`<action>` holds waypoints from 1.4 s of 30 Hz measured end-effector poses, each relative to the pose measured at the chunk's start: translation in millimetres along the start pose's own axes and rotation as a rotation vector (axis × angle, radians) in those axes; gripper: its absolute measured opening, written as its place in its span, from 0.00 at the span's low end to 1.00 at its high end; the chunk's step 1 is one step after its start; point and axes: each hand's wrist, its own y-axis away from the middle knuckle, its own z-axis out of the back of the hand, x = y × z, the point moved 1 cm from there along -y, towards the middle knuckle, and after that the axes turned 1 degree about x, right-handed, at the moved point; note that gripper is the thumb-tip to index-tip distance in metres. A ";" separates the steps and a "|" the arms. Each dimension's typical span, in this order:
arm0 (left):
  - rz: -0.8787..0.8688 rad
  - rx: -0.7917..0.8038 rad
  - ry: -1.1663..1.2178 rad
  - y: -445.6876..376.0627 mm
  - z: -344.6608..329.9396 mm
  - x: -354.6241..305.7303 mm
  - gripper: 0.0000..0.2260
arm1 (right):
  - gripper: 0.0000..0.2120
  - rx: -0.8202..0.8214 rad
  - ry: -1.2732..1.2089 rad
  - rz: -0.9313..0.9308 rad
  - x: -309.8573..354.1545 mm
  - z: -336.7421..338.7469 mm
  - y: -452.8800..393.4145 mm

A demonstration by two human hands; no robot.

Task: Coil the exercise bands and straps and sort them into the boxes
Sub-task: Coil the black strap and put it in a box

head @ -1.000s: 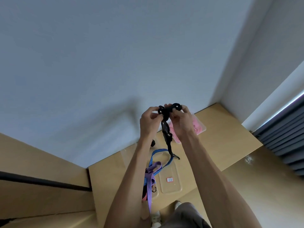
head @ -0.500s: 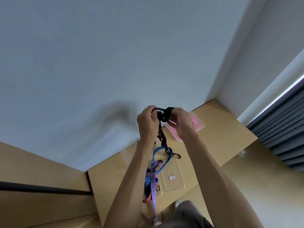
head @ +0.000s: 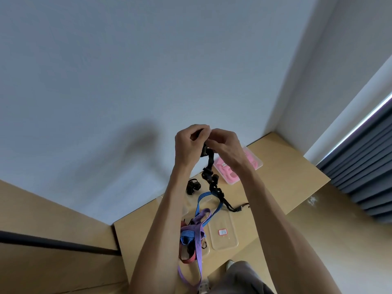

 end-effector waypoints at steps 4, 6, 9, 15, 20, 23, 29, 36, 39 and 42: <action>0.143 -0.022 0.146 4.3 0.5 -1.9 0.08 | 0.09 -0.075 -0.090 -0.004 3.6 2.5 1.2; 0.237 -0.004 0.166 7.6 2.3 0.4 0.13 | 0.09 -0.152 -0.187 -0.019 3.4 8.3 2.5; 0.346 0.160 0.177 15.0 0.5 4.7 0.12 | 0.07 -0.239 -0.256 -0.002 4.8 16.2 2.5; 0.302 0.187 0.140 17.0 -8.4 4.0 0.07 | 0.04 -0.245 -0.318 -0.031 5.4 18.8 6.6; 0.174 -0.037 0.080 12.1 -12.7 2.4 0.01 | 0.14 -0.087 -0.226 -0.236 -6.6 12.0 10.9; 0.101 -0.142 -0.060 9.4 -8.8 3.2 0.01 | 0.21 0.079 -0.103 -0.311 -13.1 7.0 18.9; 0.047 -0.088 -0.404 18.5 9.4 18.8 0.06 | 0.18 -0.074 0.511 -0.119 -4.7 2.9 11.4; 0.173 0.167 -0.434 21.9 25.8 19.0 0.10 | 0.17 -0.114 0.684 0.129 0.9 -3.8 16.6; 0.247 0.256 -0.470 21.4 29.8 17.4 0.13 | 0.18 -0.117 0.723 0.196 7.0 -6.5 17.6; 0.304 0.373 -0.479 22.4 30.2 14.5 0.17 | 0.19 -0.039 0.770 0.191 15.8 -4.1 11.9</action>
